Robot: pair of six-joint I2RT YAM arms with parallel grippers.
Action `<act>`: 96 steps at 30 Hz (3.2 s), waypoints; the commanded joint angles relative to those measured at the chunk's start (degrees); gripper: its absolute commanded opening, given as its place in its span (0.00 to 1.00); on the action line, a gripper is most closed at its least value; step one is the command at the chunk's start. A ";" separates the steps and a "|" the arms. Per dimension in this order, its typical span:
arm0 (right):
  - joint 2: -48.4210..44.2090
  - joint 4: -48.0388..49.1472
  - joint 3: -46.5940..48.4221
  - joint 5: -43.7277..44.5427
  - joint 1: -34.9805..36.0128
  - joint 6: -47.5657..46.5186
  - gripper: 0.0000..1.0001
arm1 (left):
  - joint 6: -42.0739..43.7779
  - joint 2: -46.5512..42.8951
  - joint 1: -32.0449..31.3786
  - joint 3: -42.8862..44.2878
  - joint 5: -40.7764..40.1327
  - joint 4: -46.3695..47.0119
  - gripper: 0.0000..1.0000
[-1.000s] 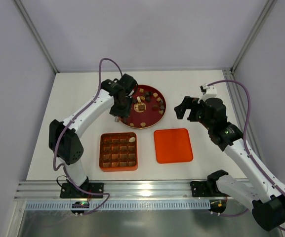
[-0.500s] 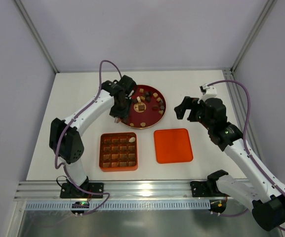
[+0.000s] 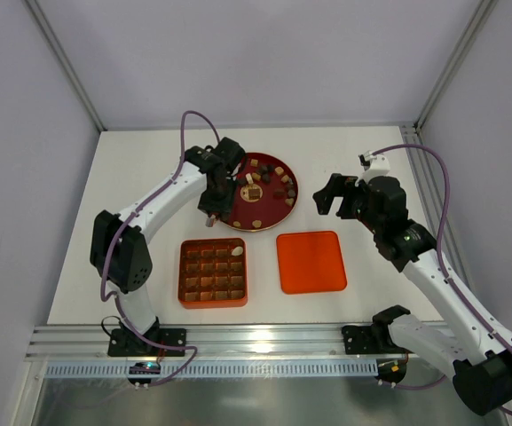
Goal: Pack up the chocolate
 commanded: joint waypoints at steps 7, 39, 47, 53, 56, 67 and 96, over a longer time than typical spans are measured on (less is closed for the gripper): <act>-1.29 1.44 0.20 0.00 0.31 -0.80 1.00 | 0.58 -1.57 0.21 0.24 0.07 0.48 0.41; -0.94 1.61 0.38 -0.18 0.31 -0.63 1.00 | 0.41 -3.33 0.30 -0.72 -0.98 -0.49 0.43; -0.94 1.61 0.47 -0.35 0.31 -0.71 1.00 | 0.23 -3.77 0.30 -1.34 -0.72 -0.40 0.43; -0.85 1.70 0.38 -0.35 0.31 -0.54 1.00 | 0.41 -3.07 0.38 -1.07 -0.54 -0.40 0.42; -1.11 1.52 0.38 -0.09 0.31 -0.63 1.00 | 0.32 -3.07 0.30 -0.90 -0.28 -0.40 0.41; -1.20 1.61 0.12 -0.09 0.31 -0.63 1.00 | 0.58 -2.63 0.38 0.59 -0.19 -0.92 0.32; -0.76 1.96 -0.06 -0.09 0.31 -0.54 1.00 | 0.24 -5.88 0.30 5.78 0.60 -4.35 0.29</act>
